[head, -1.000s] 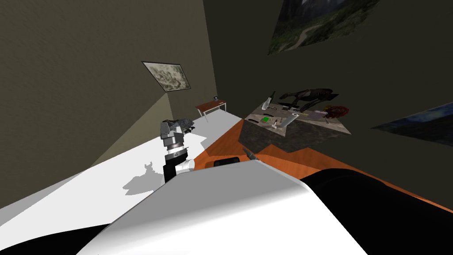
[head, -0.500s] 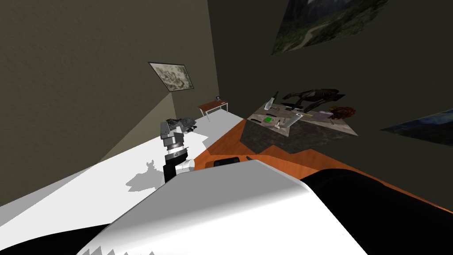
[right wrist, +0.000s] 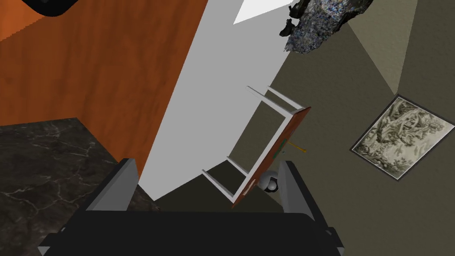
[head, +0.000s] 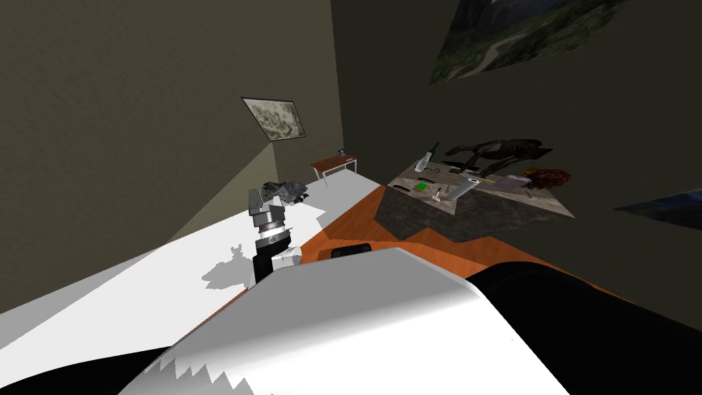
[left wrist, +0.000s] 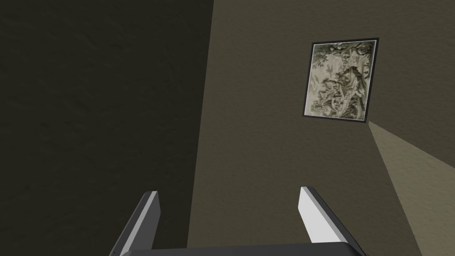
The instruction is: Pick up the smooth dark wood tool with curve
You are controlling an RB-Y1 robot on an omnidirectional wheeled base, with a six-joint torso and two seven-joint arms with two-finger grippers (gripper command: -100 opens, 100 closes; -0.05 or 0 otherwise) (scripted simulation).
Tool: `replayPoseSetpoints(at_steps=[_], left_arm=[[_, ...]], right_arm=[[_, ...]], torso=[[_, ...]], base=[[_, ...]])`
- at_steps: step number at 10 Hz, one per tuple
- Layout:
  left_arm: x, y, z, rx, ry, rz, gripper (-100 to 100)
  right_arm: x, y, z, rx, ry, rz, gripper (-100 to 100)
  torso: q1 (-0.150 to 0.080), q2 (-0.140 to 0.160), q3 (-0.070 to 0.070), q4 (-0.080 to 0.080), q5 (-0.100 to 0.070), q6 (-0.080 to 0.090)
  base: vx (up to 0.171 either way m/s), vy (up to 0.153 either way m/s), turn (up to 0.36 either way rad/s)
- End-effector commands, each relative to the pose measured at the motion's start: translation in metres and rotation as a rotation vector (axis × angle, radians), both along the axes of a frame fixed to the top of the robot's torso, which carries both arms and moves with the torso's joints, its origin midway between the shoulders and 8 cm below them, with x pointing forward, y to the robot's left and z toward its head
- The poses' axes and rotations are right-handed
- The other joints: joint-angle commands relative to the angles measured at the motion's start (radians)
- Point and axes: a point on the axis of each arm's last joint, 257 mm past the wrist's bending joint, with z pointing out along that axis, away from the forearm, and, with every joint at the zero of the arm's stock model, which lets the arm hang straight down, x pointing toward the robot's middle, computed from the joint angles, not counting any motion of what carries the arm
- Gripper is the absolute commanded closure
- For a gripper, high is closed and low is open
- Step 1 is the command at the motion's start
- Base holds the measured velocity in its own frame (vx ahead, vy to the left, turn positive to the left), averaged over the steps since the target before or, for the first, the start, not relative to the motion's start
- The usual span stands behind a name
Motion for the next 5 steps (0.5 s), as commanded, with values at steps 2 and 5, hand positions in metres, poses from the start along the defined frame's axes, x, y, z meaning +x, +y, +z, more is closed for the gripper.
replayPoseSetpoints(at_steps=[2,5], left_arm=[[0.000,0.000,0.000,0.000,0.000,0.000,0],[0.000,0.000,0.000,0.000,0.000,0.000,0]], right_arm=[[-0.027,-0.029,-0.009,-0.061,0.070,0.043,-100],[-0.052,-0.065,-0.011,-0.140,0.135,0.107,-100]], torso=[[-0.001,0.000,0.000,0.000,0.000,0.000],[-0.001,-0.001,-0.001,0.000,0.000,0.000]], base=[[0.011,0.011,0.059],[0.032,0.009,0.098]])
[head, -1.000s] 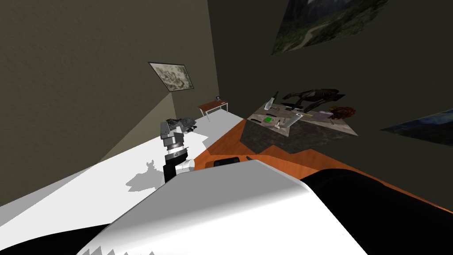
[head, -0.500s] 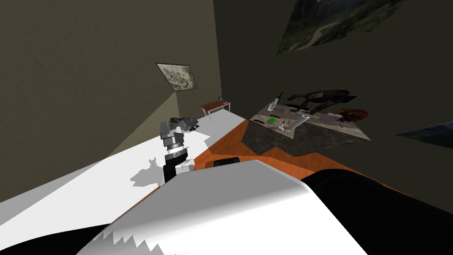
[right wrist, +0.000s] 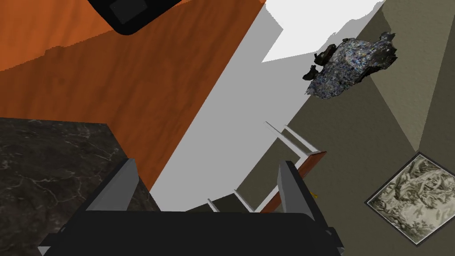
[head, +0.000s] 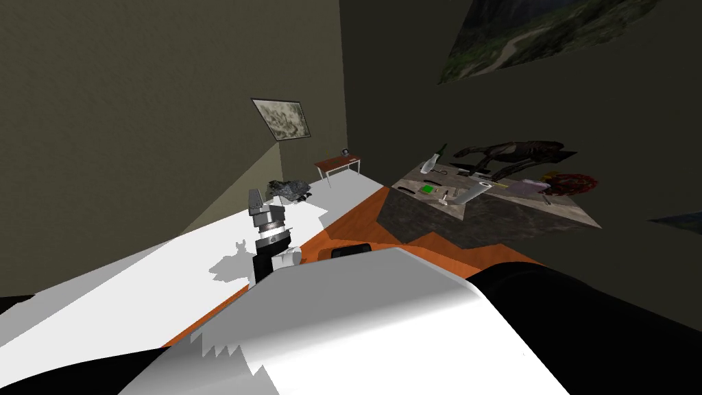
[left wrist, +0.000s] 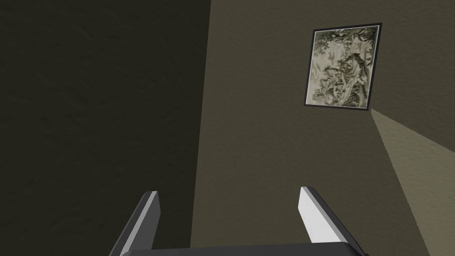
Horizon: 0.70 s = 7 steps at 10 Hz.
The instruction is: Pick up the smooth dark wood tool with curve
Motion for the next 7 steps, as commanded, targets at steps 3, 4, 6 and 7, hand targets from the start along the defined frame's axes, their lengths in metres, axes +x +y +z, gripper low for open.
replayPoseSetpoints(at_steps=[3,4,6,7], left_arm=[[0.000,0.000,0.000,0.000,0.000,0.000,0],[0.000,0.000,0.000,0.000,0.000,0.000,0],[0.000,0.000,0.000,0.000,0.000,0.000,0],[0.000,0.000,0.000,0.000,0.000,0.000,0]], right_arm=[[-0.025,-0.039,-0.002,-0.077,0.065,0.061,-100],[-0.043,-0.060,-0.003,-0.121,0.109,0.090,-100],[-0.058,-0.092,0.003,-0.184,0.158,0.139,-100],[-0.057,-0.102,0.007,-0.203,0.164,0.158,-100]], torso=[[-0.001,-0.001,0.000,0.000,0.000,0.000],[0.000,0.001,0.000,0.000,0.000,0.000],[-0.001,0.000,0.000,0.000,0.000,0.000],[-0.002,-0.002,-0.001,0.000,0.000,-0.001]], base=[[0.036,-0.003,0.079],[0.035,-0.005,0.164],[0.049,-0.021,0.141],[0.053,-0.037,0.108]])
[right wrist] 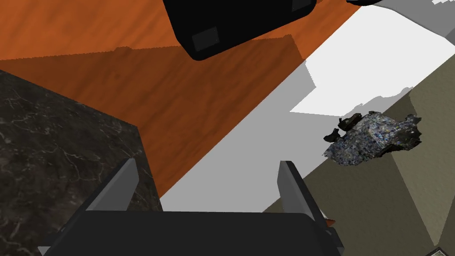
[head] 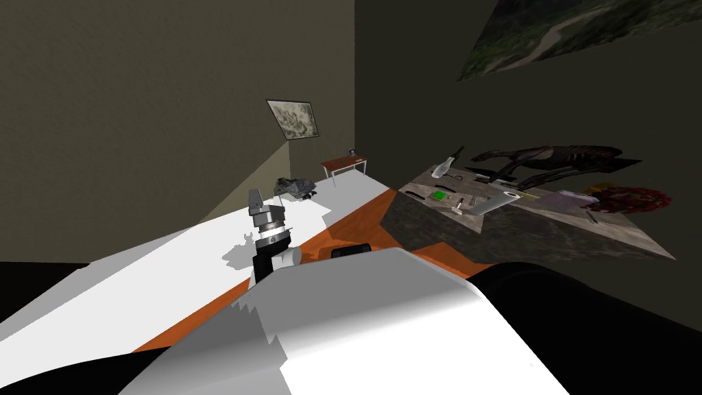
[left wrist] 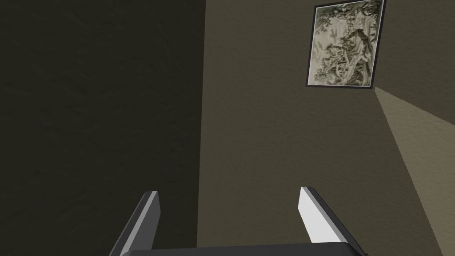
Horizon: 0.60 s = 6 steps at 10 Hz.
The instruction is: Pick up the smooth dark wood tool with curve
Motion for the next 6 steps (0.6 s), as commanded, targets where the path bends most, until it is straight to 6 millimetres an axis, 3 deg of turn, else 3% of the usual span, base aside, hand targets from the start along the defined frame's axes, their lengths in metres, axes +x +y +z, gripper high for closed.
replayPoseSetpoints(at_steps=[1,6], left_arm=[[0.000,0.000,0.000,0.000,0.000,0.000,0],[0.000,0.000,0.000,0.000,0.000,0.000,0]], right_arm=[[-0.015,-0.030,0.005,-0.058,0.047,0.050,-100],[-0.029,-0.098,0.030,-0.189,0.133,0.158,-100]], torso=[[0.000,0.000,0.000,0.000,0.000,0.000],[-0.002,-0.002,-0.001,0.000,0.000,-0.001]], base=[[0.067,-0.039,0.168],[0.073,-0.060,0.145]])
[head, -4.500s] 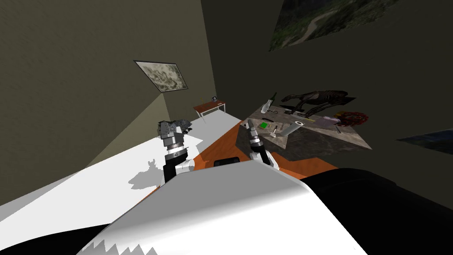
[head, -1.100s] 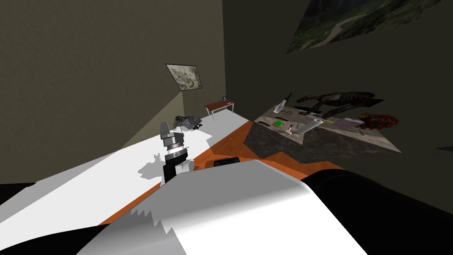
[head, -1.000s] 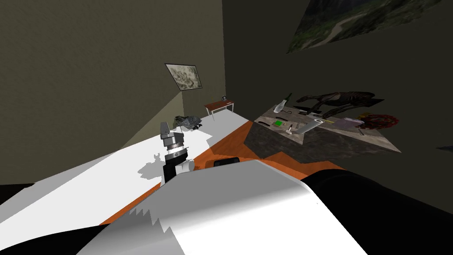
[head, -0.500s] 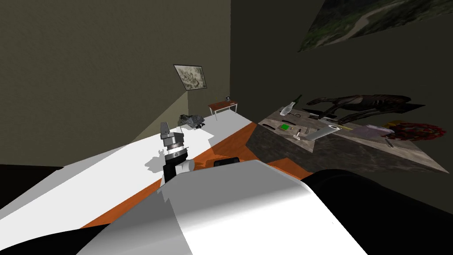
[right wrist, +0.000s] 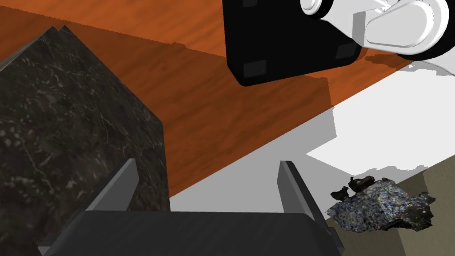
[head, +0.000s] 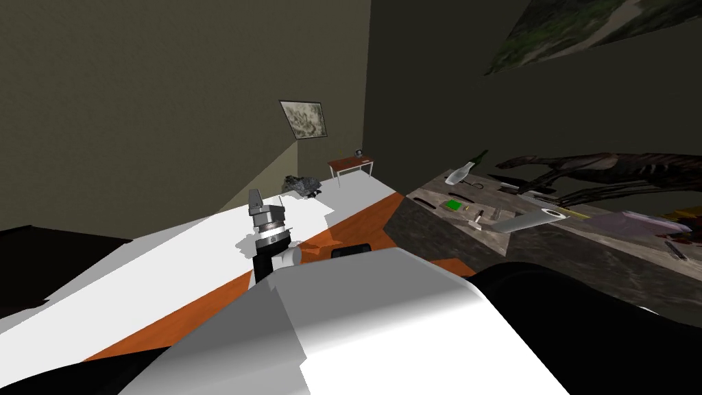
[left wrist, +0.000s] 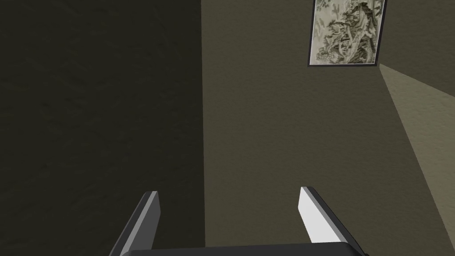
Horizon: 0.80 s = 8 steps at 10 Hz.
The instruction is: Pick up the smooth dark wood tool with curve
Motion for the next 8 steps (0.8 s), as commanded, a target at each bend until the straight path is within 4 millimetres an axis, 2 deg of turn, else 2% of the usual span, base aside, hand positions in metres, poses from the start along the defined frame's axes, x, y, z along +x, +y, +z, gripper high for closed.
replayPoseSetpoints(at_steps=[1,2,3,4,5,6,7,8], left_arm=[[0.000,0.000,0.000,0.000,0.000,0.000,0],[0.000,0.000,0.000,0.000,0.000,0.000,0],[0.000,0.000,0.000,0.000,0.000,0.000,0],[0.000,0.000,0.000,0.000,0.000,0.000,0],[0.000,0.000,0.000,0.000,0.000,0.000,0],[0.000,0.000,0.000,0.000,0.000,0.000,0],[0.000,0.000,0.000,0.000,0.000,0.000,0],[0.000,0.000,0.000,0.000,0.000,0.000,0]], right_arm=[[-0.008,-0.028,0.014,-0.052,0.037,0.044,-100],[-0.006,-0.036,0.019,-0.066,0.043,0.059,-100],[-0.008,-0.054,0.029,-0.104,0.069,0.093,-100],[-0.006,-0.059,0.032,-0.113,0.073,0.103,-100],[-0.007,-0.075,0.042,-0.146,0.096,0.135,-100],[-0.006,-0.078,0.044,-0.152,0.098,0.141,-100],[-0.005,-0.092,0.053,-0.181,0.117,0.172,-100],[-0.002,-0.096,0.057,-0.190,0.121,0.182,-100]], torso=[[0.000,0.000,0.000,0.000,0.000,0.000],[-0.002,0.001,0.000,0.000,0.000,-0.001],[-0.001,0.001,0.000,0.000,0.000,0.000],[-0.002,-0.002,-0.001,0.000,0.000,-0.001],[-0.001,-0.001,-0.001,0.000,0.000,0.000],[-0.002,-0.001,-0.001,0.000,0.000,-0.001],[-0.001,-0.001,0.000,0.000,0.000,0.000],[-0.001,-0.002,-0.001,0.000,0.000,-0.001]], base=[[0.054,-0.100,0.198],[0.055,-0.088,0.114],[0.106,-0.101,0.222],[0.083,-0.083,0.119],[0.076,-0.094,0.196],[0.069,-0.090,0.106],[0.088,-0.098,0.189],[0.076,-0.105,0.119]])
